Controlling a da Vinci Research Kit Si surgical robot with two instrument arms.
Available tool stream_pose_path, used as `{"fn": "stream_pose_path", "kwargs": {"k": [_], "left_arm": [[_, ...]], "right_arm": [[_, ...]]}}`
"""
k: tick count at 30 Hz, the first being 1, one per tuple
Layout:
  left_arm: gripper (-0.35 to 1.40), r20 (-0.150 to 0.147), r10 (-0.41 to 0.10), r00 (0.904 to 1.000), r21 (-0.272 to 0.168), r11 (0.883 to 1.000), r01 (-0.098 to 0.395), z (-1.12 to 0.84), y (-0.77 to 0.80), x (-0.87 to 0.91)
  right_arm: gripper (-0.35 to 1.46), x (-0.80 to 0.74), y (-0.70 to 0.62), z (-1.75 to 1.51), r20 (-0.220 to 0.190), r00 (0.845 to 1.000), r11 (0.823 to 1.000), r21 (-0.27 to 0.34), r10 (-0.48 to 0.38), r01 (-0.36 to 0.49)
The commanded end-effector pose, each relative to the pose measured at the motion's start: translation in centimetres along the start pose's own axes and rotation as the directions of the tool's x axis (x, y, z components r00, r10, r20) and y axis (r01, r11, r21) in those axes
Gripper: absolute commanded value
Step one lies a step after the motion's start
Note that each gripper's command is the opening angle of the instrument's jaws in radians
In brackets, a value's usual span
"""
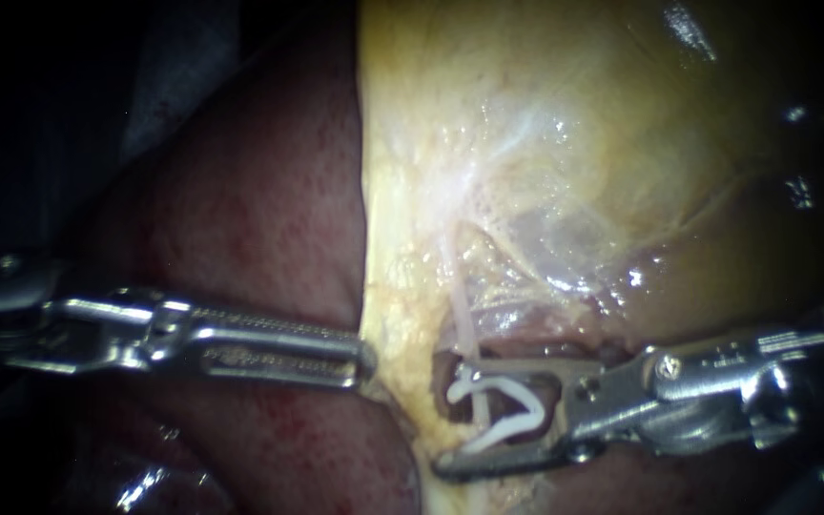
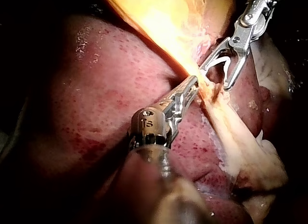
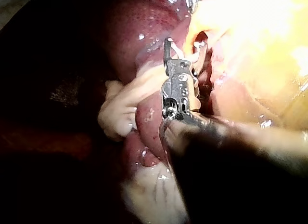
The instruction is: Clipping first clip left tube
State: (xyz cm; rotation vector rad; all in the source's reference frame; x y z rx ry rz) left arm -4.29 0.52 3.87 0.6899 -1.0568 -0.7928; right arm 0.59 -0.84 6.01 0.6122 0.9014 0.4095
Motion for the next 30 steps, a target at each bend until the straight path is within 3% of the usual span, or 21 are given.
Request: {"fn": "stream_pose_path", "kwargs": {"k": [1, 14, 22, 30], "left_arm": [[-0.35, -0.001, 0.001, 1.0000, -0.001, 1.000, -0.001, 0.00, -0.01, 0.00], [-0.35, 0.001, 0.000, 1.0000, -0.002, 1.000, 0.000, 0.00, -0.02, -0.02], [-0.35, 0.001, 0.000, 1.0000, -0.002, 1.000, 0.000, 0.00, -0.01, -0.04], [-0.35, 0.001, 0.000, 1.0000, -0.002, 1.000, 0.000, 0.01, 0.00, -0.04]], "right_arm": [[0.57, -0.01, 0.01, 0.02, -0.001, 1.000, 1.000, -0.001, 0.000, 0.000], [0.57, 0.02, -0.02, 0.38, 0.021, 1.000, 0.999, 0.039, -0.006, 0.006], [0.56, 0.06, -0.12, 0.48, 0.023, 1.000, 0.999, 0.040, -0.011, 0.010], [0.52, 0.09, -0.14, 0.54, 0.023, 1.000, 0.999, 0.038, -0.004, 0.003]]}}
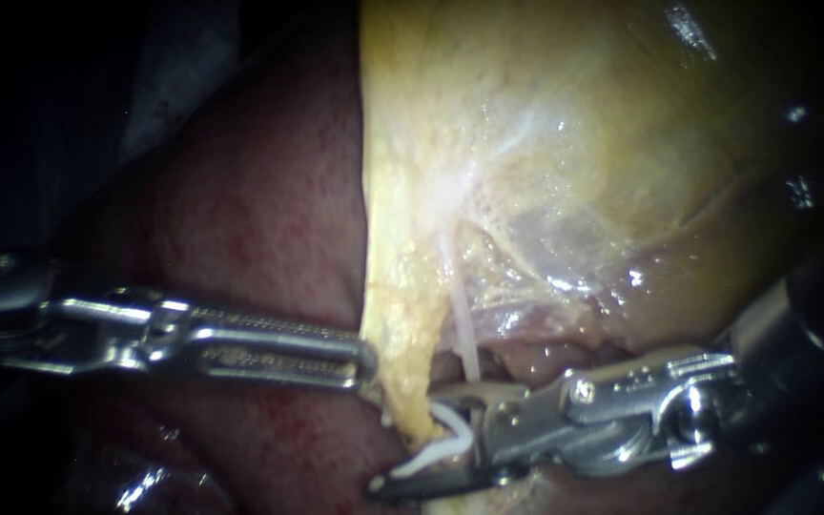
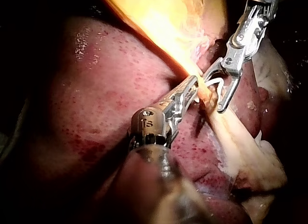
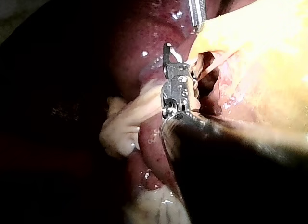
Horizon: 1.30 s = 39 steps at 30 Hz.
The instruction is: Clipping first clip left tube
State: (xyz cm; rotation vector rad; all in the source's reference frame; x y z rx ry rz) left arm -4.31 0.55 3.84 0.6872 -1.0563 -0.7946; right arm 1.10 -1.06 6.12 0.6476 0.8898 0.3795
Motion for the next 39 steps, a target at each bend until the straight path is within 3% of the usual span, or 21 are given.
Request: {"fn": "stream_pose_path", "kwargs": {"k": [1, 7, 10, 12, 17, 23, 39], "left_arm": [[-0.35, 0.000, 0.000, 1.0000, 0.000, 1.000, 0.000, 0.01, 0.00, 0.00], [-0.35, 0.000, -0.001, 1.0000, 0.000, 1.000, 0.001, 0.01, 0.00, 0.00], [-0.35, 0.000, -0.001, 1.0000, 0.000, 1.000, 0.001, 0.01, 0.00, 0.00], [-0.35, 0.000, -0.001, 1.0000, 0.000, 1.000, 0.001, 0.01, 0.00, 0.00], [-0.35, 0.000, -0.001, 1.0000, 0.000, 1.000, 0.001, 0.02, 0.01, -0.01], [-0.35, 0.001, -0.001, 1.0000, -0.001, 1.000, 0.001, 0.02, 0.00, -0.01], [-0.35, 0.001, -0.001, 1.0000, -0.001, 1.000, 0.001, 0.04, 0.01, -0.02]], "right_arm": [[0.51, 0.00, 0.00, 0.00, 0.000, 1.000, 1.000, 0.000, 0.003, -0.003], [0.46, 0.01, 0.02, 0.03, -0.001, 1.000, 1.000, -0.001, 0.004, -0.004], [0.29, 0.01, 0.03, 0.03, -0.001, 1.000, 1.000, -0.001, 0.004, -0.004], [0.02, 0.00, 0.05, 0.02, -0.001, 1.000, 1.000, -0.002, 0.004, -0.004], [-0.22, -0.02, 0.12, 0.02, -0.001, 1.000, 1.000, -0.002, 0.004, -0.004], [-0.24, -0.05, 0.17, 0.00, -0.001, 1.000, 1.000, -0.002, 0.003, -0.003], [-0.22, -0.06, 0.17, 0.00, -0.001, 1.000, 1.000, -0.001, 0.002, -0.002]]}}
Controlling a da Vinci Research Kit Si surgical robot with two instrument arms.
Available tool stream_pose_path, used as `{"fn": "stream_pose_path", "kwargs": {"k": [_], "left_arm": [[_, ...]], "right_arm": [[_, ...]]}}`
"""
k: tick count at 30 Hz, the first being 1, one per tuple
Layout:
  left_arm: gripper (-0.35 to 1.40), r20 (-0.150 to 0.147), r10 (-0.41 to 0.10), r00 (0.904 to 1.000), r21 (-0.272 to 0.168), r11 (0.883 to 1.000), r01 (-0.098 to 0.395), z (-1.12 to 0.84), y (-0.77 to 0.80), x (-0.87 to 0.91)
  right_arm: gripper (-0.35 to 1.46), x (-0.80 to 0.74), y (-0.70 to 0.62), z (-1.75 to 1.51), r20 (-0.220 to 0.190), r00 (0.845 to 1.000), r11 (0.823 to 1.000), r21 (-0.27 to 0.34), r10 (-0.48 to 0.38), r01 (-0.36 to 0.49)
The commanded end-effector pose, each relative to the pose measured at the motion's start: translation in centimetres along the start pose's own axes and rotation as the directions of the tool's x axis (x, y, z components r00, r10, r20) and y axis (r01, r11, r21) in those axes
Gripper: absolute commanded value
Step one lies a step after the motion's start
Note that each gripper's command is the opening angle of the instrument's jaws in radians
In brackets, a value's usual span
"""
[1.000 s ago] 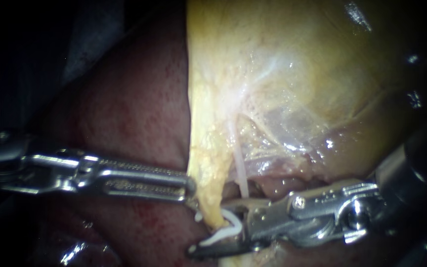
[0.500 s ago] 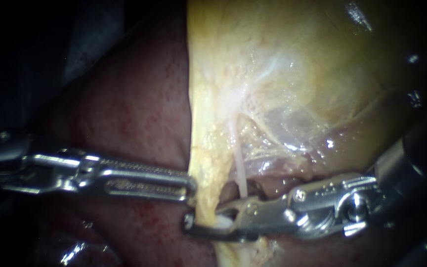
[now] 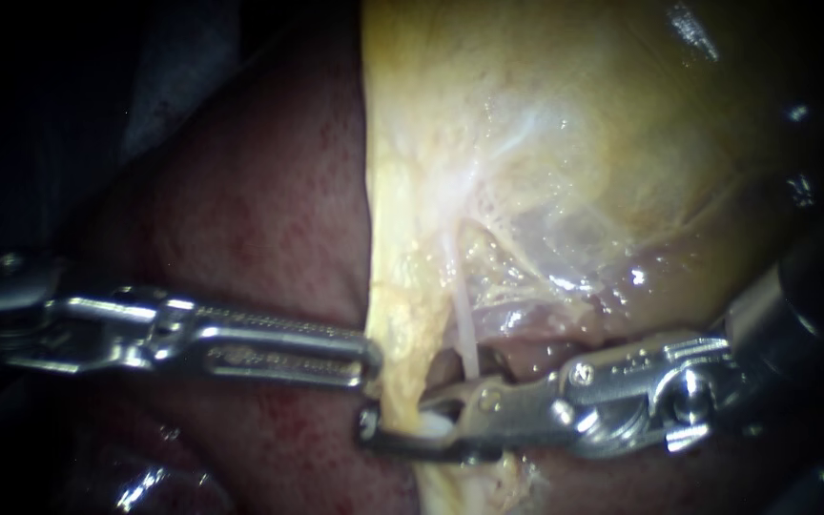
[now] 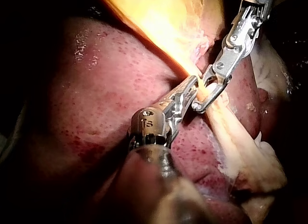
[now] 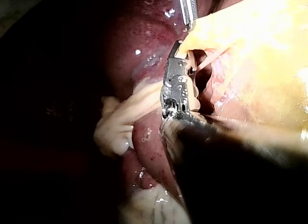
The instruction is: Clipping first clip left tube
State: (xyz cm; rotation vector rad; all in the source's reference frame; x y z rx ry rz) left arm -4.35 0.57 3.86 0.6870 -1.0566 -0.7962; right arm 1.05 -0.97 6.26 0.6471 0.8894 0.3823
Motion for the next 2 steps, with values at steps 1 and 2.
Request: {"fn": "stream_pose_path", "kwargs": {"k": [1, 2], "left_arm": [[-0.35, 0.000, 0.000, 1.0000, -0.001, 1.000, 0.000, 0.00, 0.00, 0.00], [-0.35, 0.000, 0.000, 1.0000, -0.001, 1.000, 0.000, 0.00, 0.01, 0.00]], "right_arm": [[-0.22, 0.00, 0.00, 0.00, 0.000, 1.000, 1.000, 0.000, 0.000, 0.000], [-0.22, 0.00, 0.00, 0.00, 0.000, 1.000, 1.000, 0.000, 0.000, 0.000]]}}
